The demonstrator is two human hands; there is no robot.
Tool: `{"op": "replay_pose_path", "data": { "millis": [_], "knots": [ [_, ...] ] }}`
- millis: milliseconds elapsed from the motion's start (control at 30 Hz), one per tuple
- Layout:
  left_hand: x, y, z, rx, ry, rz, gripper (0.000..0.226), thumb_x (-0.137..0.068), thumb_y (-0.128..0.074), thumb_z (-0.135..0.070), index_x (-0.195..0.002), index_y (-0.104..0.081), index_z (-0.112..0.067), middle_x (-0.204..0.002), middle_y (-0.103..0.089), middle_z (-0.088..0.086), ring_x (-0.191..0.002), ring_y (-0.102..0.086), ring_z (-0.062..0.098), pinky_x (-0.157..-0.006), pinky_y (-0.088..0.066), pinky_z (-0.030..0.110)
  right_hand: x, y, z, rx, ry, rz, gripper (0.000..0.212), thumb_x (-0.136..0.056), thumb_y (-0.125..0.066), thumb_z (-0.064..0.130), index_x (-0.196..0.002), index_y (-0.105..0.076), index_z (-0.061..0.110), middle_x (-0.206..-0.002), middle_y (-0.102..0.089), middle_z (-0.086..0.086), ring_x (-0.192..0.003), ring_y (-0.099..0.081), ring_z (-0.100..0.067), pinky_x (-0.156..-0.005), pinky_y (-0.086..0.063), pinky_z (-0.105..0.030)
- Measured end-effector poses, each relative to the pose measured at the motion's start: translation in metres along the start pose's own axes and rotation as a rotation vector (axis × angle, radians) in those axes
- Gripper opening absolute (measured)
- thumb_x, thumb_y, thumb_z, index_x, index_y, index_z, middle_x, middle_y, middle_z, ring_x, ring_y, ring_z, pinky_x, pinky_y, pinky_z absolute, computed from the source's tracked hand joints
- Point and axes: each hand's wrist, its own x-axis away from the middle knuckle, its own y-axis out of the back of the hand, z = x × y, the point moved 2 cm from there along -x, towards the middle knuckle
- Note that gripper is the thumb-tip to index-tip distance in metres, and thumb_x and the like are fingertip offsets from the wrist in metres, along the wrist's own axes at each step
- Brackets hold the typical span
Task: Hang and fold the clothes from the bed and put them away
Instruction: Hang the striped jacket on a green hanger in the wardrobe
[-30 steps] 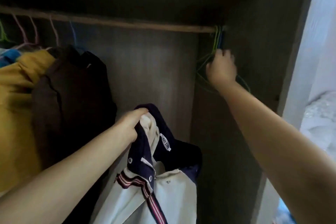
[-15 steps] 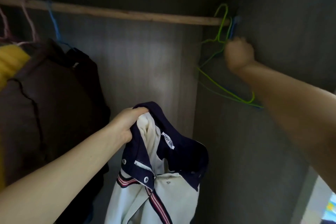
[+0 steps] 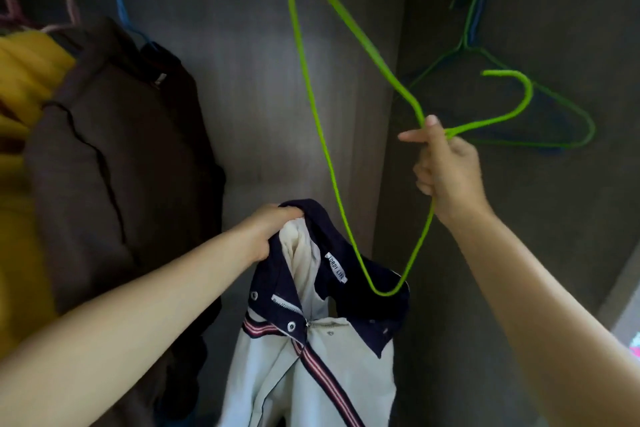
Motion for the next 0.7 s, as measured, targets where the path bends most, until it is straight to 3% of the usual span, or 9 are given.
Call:
{"op": "replay_pose_path", "data": {
  "millis": [100, 200, 300, 400, 500, 600, 700],
  "knots": [
    [0.002, 0.002, 0.013, -0.006, 0.068, 0.051, 0.007, -0.088, -0.063, -0.014, -0.084, -0.065, -0.008, -0.072, -0.067, 0.010, -0.067, -0.063, 0.023, -0.061, -0.050, 0.029, 0.025, 0.004, 0.016, -0.373, 0.060, -0.018, 0.046, -0.100, -0.041, 0.038, -0.068, -0.068, 0.020, -0.044, -0.017, 0.011, -0.035, -0.014, -0.004, -0.039, -0.013, -0.012],
    [0.010, -0.002, 0.014, -0.004, 0.114, 0.127, 0.009, -0.086, -0.065, -0.016, -0.081, -0.066, -0.008, -0.073, -0.067, 0.010, -0.070, -0.062, 0.024, -0.075, -0.052, 0.034, 0.063, -0.012, -0.001, -0.458, 0.098, 0.013, 0.045, -0.099, -0.040, 0.035, -0.067, -0.069, 0.020, -0.044, -0.018, 0.010, -0.035, -0.015, -0.003, -0.039, -0.015, -0.011],
    [0.016, 0.001, -0.004, -0.006, 0.087, 0.231, 0.018, -0.086, -0.062, -0.013, -0.068, -0.064, -0.009, -0.059, -0.066, 0.007, -0.057, -0.062, 0.020, -0.065, -0.053, 0.028, 0.103, -0.026, -0.033, -0.301, 0.116, -0.003, 0.032, -0.094, -0.043, 0.028, -0.093, -0.075, 0.027, -0.048, -0.035, 0.007, -0.038, -0.024, -0.006, -0.040, -0.020, -0.014],
    [0.018, 0.021, -0.032, 0.024, 0.034, 0.301, 0.039, -0.090, -0.055, -0.008, -0.053, -0.067, -0.009, -0.051, -0.065, 0.007, -0.043, -0.062, 0.016, -0.045, -0.053, 0.022, 0.125, -0.028, -0.045, -0.172, 0.109, 0.152, 0.039, -0.095, -0.043, 0.017, -0.120, -0.065, 0.038, -0.055, -0.041, 0.004, -0.042, -0.029, -0.008, -0.041, -0.024, -0.018],
    [0.012, 0.051, -0.051, 0.045, -0.081, 0.269, 0.043, -0.090, -0.054, -0.003, -0.051, -0.068, -0.009, -0.052, -0.066, 0.005, -0.044, -0.063, 0.014, -0.044, -0.052, 0.021, 0.134, -0.029, -0.037, 0.061, 0.016, 0.386, 0.044, -0.099, -0.040, 0.012, -0.120, -0.065, 0.042, -0.051, -0.032, 0.010, -0.045, -0.026, -0.008, -0.041, -0.024, -0.020],
    [0.008, 0.070, -0.053, -0.138, -0.191, 0.209, 0.019, -0.087, -0.060, 0.000, -0.074, -0.065, -0.012, -0.053, -0.066, -0.002, -0.044, -0.061, 0.006, -0.044, -0.048, 0.014, 0.134, -0.028, -0.022, 0.279, -0.113, 0.489, 0.047, -0.103, -0.037, 0.009, -0.116, -0.066, 0.044, -0.051, -0.027, 0.003, -0.045, -0.021, -0.013, -0.041, -0.019, -0.021],
    [0.002, 0.073, -0.042, -0.265, -0.185, 0.200, 0.017, -0.087, -0.059, 0.003, -0.078, -0.061, -0.011, -0.046, -0.062, -0.005, -0.036, -0.055, 0.001, -0.036, -0.038, 0.010, 0.132, -0.023, -0.004, 0.408, -0.201, 0.541, 0.048, -0.103, -0.037, 0.010, -0.112, -0.067, 0.047, -0.049, -0.025, 0.001, -0.043, -0.019, -0.012, -0.039, -0.018, -0.017]
  ]
}}
